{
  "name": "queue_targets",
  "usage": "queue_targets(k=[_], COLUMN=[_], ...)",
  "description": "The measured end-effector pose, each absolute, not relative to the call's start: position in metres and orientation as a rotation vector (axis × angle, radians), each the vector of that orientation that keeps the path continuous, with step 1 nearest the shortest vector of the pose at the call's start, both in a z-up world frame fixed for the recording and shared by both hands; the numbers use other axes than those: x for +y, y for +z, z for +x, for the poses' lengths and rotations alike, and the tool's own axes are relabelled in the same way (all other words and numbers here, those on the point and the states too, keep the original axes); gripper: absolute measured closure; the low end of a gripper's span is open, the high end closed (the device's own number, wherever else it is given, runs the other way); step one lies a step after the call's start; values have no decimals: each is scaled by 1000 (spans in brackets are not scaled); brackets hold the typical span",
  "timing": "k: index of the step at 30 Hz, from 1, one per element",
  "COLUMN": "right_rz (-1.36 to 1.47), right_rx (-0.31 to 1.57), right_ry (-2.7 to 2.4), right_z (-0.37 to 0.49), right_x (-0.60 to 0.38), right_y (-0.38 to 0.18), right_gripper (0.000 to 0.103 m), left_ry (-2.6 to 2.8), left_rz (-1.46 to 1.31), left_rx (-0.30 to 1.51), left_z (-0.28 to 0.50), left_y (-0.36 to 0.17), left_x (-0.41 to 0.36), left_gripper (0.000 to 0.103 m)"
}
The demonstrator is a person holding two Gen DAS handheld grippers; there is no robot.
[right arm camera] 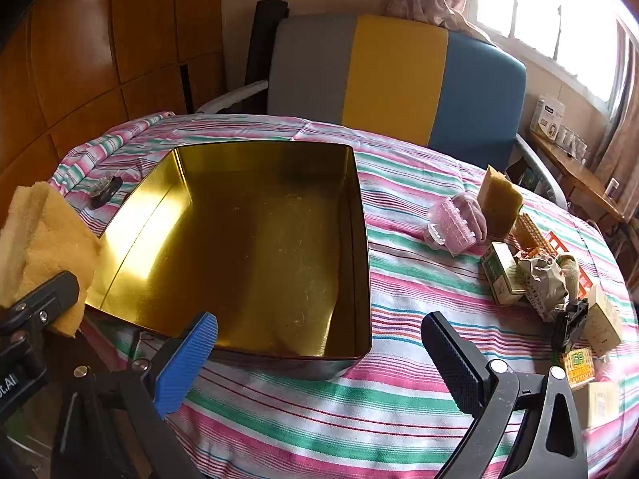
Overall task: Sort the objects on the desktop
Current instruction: 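Hold the tan sponge above the gold tray with the left tool while the right tool moves toward the pile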
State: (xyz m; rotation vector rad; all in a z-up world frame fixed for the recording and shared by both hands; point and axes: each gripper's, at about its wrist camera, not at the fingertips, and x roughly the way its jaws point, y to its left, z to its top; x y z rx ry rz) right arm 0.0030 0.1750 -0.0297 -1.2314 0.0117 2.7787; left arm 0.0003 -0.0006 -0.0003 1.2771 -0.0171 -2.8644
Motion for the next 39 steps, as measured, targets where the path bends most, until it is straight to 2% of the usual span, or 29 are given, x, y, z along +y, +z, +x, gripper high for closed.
queue_targets(k=[9, 18, 32, 39], right_rz=[-1206, -1207, -1121, -1081], right_rx=[-24, 16, 125, 245], right_ry=[2795, 2794, 2727, 2636], right_z=[8, 11, 39, 66], right_x=[171, 178, 230, 281], right_y=[-27, -29, -18, -20], right_gripper=[0, 0, 0, 0], left_ry=[-2865, -2861, -2945, -2979], left_rz=[1277, 1283, 1140, 1091], left_rx=[-16, -60, -203, -274], left_z=[2, 7, 36, 44], left_y=[-2, -2, 28, 41], left_x=[-4, 8, 32, 51], left_gripper=[24, 24, 24, 24])
